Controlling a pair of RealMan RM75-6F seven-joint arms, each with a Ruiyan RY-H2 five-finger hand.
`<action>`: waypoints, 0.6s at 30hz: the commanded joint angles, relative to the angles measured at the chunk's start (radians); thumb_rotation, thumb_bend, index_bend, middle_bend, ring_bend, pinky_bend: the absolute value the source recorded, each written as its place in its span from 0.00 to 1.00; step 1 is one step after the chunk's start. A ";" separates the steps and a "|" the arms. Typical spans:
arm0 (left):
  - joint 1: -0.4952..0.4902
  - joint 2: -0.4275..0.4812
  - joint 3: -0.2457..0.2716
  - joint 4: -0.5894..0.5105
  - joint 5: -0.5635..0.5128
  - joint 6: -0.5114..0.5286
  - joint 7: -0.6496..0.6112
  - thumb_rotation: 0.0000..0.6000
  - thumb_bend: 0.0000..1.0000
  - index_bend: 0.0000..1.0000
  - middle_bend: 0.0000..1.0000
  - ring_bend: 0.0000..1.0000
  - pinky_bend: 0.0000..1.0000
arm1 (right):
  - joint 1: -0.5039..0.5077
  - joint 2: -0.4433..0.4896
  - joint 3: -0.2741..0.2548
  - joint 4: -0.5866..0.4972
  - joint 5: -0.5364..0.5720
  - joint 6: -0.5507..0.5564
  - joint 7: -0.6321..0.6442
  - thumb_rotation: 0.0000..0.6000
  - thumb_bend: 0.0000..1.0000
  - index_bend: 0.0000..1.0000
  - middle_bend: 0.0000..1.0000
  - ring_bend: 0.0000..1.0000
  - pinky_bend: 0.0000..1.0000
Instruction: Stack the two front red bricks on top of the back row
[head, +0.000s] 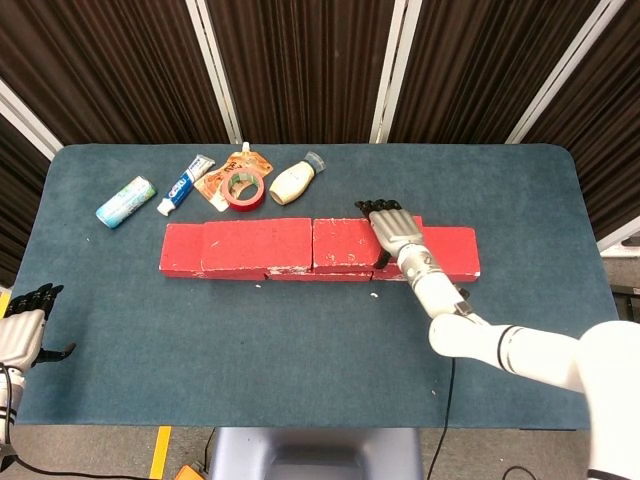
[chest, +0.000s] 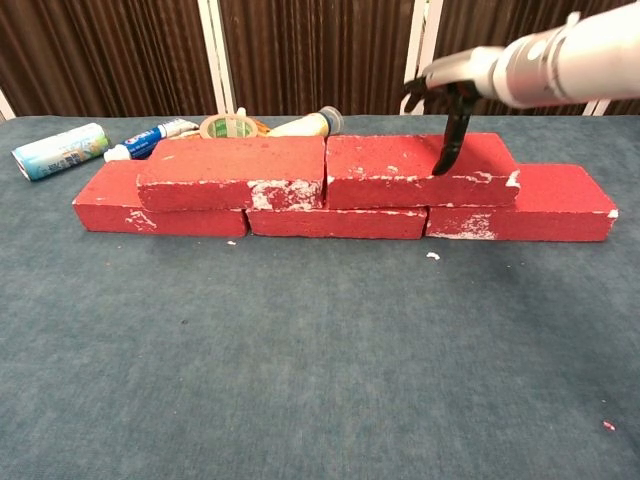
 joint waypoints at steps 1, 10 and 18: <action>-0.001 -0.001 0.001 0.001 0.004 0.001 0.002 1.00 0.23 0.00 0.00 0.00 0.00 | -0.039 0.101 0.030 -0.116 -0.057 0.049 0.038 1.00 0.00 0.13 0.16 0.03 0.00; 0.001 -0.004 -0.006 0.004 0.031 0.017 -0.017 1.00 0.25 0.00 0.00 0.00 0.00 | -0.309 0.414 -0.016 -0.570 -0.420 0.394 0.090 1.00 0.00 0.12 0.16 0.03 0.00; 0.014 0.013 -0.016 -0.032 0.082 0.080 -0.027 1.00 0.25 0.00 0.00 0.00 0.00 | -0.687 0.373 -0.273 -0.591 -1.007 0.738 0.143 1.00 0.00 0.10 0.16 0.04 0.00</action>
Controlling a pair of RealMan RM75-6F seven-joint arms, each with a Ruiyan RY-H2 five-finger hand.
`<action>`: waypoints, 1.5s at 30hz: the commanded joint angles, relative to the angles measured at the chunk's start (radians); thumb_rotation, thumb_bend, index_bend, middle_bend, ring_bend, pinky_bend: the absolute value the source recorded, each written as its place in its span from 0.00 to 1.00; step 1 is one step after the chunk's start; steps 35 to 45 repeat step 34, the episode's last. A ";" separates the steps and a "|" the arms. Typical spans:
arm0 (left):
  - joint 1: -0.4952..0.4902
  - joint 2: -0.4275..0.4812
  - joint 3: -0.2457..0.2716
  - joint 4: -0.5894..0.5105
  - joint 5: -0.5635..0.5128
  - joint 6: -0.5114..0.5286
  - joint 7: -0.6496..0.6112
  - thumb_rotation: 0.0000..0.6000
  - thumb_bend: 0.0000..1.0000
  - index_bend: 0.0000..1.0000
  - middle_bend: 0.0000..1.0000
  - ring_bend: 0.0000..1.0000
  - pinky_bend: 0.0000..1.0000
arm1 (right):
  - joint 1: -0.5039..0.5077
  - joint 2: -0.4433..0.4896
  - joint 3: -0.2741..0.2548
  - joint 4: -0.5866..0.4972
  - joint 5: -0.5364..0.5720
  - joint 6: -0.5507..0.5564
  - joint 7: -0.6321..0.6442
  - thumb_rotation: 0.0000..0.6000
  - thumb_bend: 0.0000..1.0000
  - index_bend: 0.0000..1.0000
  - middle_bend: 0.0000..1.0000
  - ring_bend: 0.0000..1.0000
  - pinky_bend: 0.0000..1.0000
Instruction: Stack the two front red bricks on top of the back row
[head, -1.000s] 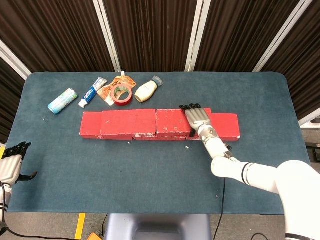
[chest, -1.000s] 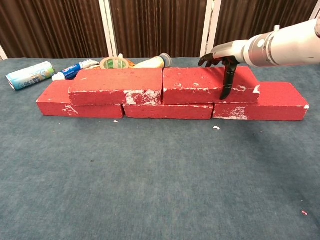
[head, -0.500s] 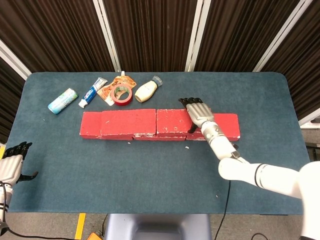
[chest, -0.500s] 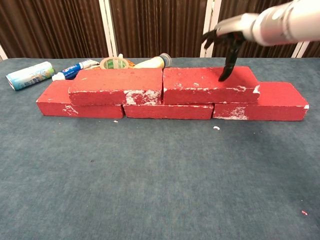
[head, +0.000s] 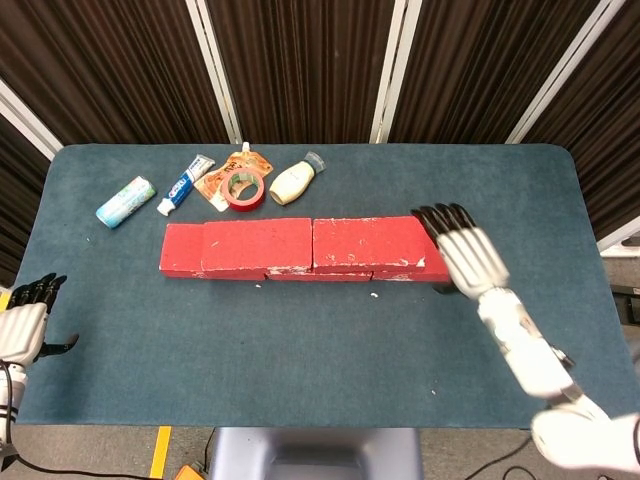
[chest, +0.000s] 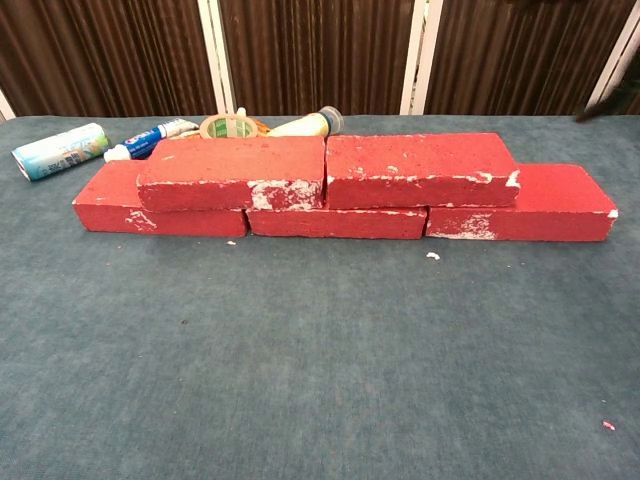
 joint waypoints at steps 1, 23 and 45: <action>0.009 0.004 -0.003 -0.011 0.019 0.027 -0.003 1.00 0.25 0.00 0.00 0.00 0.00 | -0.300 -0.029 -0.193 0.012 -0.407 0.281 0.066 1.00 0.00 0.10 0.16 0.04 0.00; 0.093 -0.044 0.024 -0.006 0.245 0.237 -0.041 1.00 0.25 0.00 0.00 0.00 0.00 | -0.520 -0.248 -0.161 0.389 -0.442 0.259 0.178 1.00 0.00 0.10 0.16 0.04 0.00; 0.075 -0.095 0.007 0.023 0.208 0.206 0.013 1.00 0.25 0.00 0.00 0.00 0.00 | -0.550 -0.246 -0.117 0.371 -0.440 0.253 0.167 1.00 0.00 0.09 0.16 0.03 0.00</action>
